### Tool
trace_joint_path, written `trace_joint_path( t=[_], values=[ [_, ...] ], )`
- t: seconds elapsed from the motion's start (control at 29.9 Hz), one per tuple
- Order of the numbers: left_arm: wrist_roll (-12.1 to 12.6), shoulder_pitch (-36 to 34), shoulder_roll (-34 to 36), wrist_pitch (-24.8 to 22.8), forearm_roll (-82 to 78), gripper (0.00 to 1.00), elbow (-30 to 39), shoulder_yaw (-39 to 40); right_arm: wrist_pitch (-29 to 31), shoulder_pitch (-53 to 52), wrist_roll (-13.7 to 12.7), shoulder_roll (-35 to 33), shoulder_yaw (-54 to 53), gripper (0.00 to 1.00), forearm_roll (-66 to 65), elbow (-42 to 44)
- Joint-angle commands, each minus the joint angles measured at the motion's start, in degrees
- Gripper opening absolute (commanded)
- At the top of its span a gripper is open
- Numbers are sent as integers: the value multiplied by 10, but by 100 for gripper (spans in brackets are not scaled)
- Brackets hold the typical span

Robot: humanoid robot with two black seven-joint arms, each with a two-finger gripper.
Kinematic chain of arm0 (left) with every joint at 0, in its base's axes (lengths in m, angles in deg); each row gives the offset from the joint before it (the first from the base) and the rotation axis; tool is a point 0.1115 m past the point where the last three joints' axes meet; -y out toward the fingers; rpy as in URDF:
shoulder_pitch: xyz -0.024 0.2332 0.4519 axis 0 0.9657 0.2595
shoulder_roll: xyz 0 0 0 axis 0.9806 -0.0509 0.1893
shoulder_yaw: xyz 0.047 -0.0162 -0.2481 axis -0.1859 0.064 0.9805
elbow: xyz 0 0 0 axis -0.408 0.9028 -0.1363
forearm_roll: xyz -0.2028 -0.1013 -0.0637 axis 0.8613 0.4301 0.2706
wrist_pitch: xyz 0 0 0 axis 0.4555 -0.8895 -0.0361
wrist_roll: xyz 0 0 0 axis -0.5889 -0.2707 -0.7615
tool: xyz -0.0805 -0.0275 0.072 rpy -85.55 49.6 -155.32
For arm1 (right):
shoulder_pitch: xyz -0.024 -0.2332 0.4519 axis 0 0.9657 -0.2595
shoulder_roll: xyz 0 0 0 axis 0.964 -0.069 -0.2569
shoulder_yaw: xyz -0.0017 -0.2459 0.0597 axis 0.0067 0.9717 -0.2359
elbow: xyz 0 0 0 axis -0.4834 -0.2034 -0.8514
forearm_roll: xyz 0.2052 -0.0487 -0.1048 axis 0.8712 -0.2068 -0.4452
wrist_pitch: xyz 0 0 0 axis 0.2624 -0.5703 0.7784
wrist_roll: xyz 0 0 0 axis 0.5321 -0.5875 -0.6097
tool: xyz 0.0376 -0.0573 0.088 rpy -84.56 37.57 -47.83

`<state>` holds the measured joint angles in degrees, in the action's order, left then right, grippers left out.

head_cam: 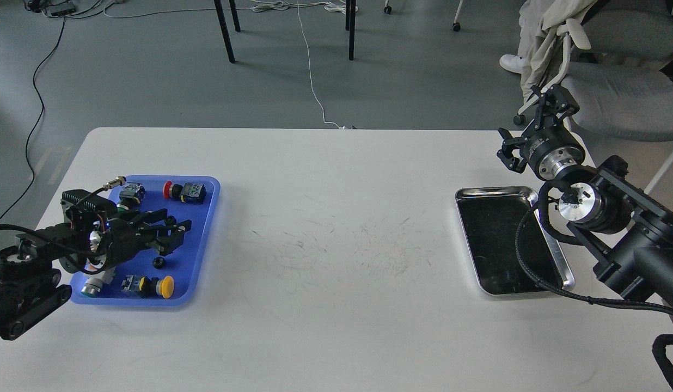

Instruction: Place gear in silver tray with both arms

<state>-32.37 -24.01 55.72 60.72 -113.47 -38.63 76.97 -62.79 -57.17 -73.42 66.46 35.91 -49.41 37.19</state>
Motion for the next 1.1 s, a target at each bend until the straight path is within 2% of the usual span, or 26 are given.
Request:
trace_joint_path(
  t=[0.0,0.17,0.37,0.67,0.8,1.07],
  values=[
    [-1,-1,-9,0,1,63,-18,0,0,0,0,-2,0,99,0,-1],
    [-22,-12,-10,4,3,63,-37,0,0,0,0,-7,0,99,0,-1],
    [-30,-13,-7,4,2,63,-38,-1,0,0,0,-8,1,99,0,-1],
    [-31,-12,-20,17,2,63,-52,-27,0,1,0,-10,1,99,0,-3],
    [-33,-12,-36,38,3,57,-74,-47,0,3,0,-15,0,99,0,-4],
    [-33,-14,-39,38,3,52,-87,-47,0,3,0,-20,1,99,0,-5]
  ],
)
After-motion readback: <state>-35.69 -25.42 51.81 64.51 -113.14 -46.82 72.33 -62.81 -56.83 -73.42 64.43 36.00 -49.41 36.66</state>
